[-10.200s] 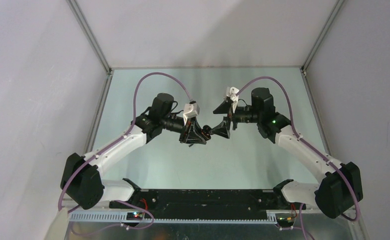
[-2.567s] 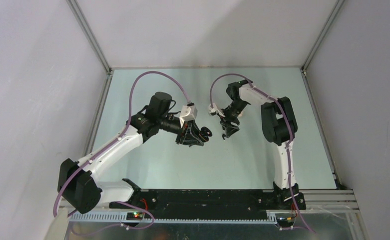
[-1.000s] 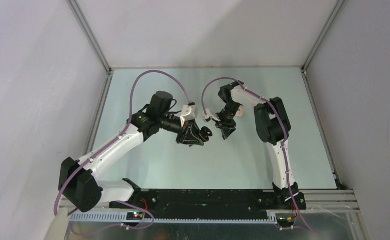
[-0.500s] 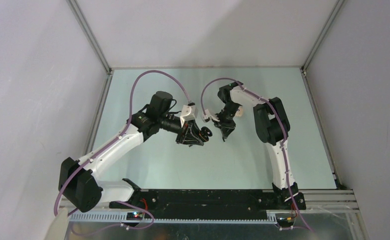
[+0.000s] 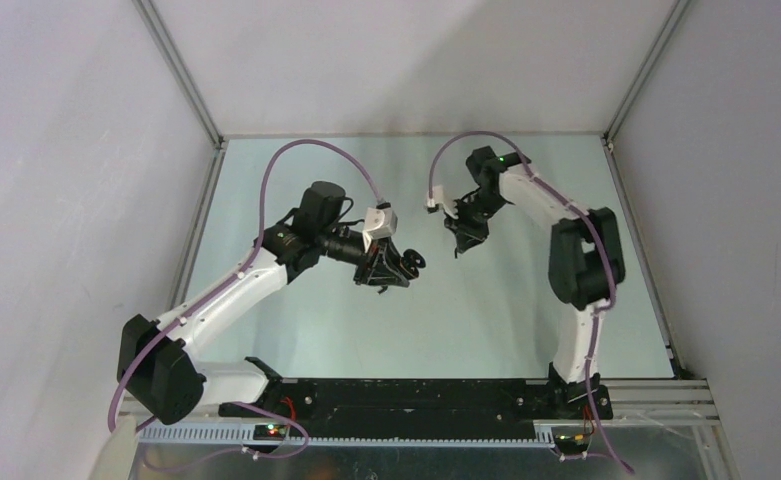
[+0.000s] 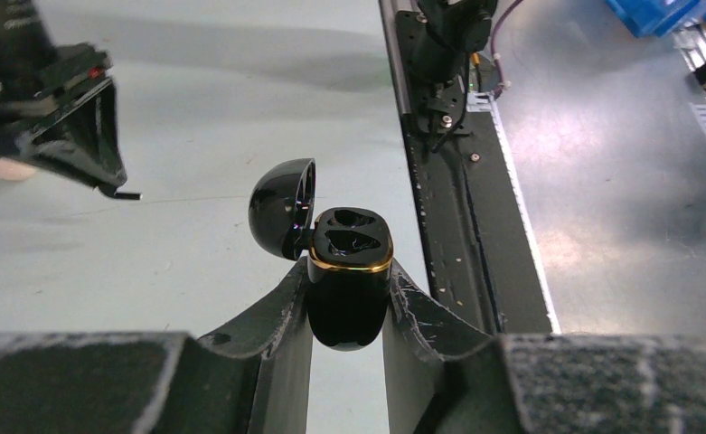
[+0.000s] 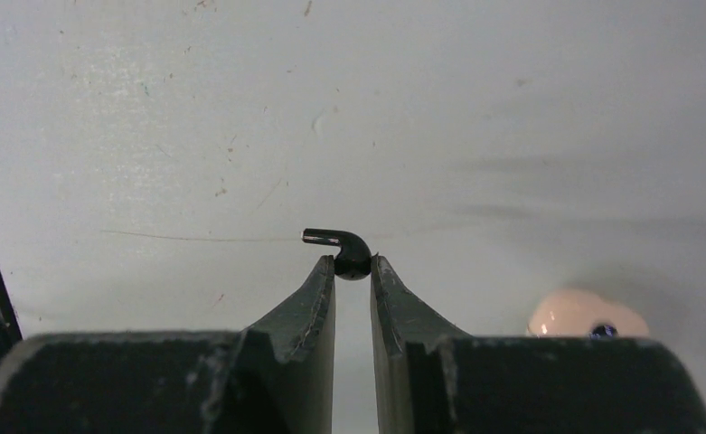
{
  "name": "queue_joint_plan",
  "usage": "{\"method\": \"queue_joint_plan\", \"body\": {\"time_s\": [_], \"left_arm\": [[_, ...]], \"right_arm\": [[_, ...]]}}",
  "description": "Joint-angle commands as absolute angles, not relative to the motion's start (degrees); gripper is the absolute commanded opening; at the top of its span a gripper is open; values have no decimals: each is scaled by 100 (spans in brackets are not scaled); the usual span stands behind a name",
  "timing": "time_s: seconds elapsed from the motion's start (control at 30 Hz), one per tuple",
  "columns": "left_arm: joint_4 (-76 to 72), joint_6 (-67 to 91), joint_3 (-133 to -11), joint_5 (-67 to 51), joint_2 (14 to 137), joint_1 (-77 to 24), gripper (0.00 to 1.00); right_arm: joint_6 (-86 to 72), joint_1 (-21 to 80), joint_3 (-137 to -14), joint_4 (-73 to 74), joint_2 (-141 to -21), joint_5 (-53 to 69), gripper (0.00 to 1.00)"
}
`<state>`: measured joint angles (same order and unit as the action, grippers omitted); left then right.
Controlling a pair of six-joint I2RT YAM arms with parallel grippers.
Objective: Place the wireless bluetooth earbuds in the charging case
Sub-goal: Pick up the right earbud from the center of the board, then insert the right earbud into the right side groove of the charging case.
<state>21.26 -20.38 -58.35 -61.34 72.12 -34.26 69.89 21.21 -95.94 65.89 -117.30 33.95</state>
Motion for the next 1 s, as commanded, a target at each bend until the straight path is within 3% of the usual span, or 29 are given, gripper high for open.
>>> {"method": "queue_joint_plan", "body": {"time_s": [0.0, 0.3, 0.57, 0.97], "left_arm": [[1612, -1700, -5832, -5804, 7186, -3428, 0], [666, -816, -5555, -5367, 7408, -3428, 0], [471, -606, -5498, -5332, 7554, -3423, 0], [282, -272, -5526, -5203, 7804, -3390, 0]], "right_arm": [[5966, 2110, -8792, 5515, -10634, 2908, 4], [4123, 2100, -7818, 3861, -8817, 1606, 4], [3302, 2259, -7608, 3138, -7758, 1275, 4], [2823, 3530, -7077, 2239, -6552, 537, 3]]}}
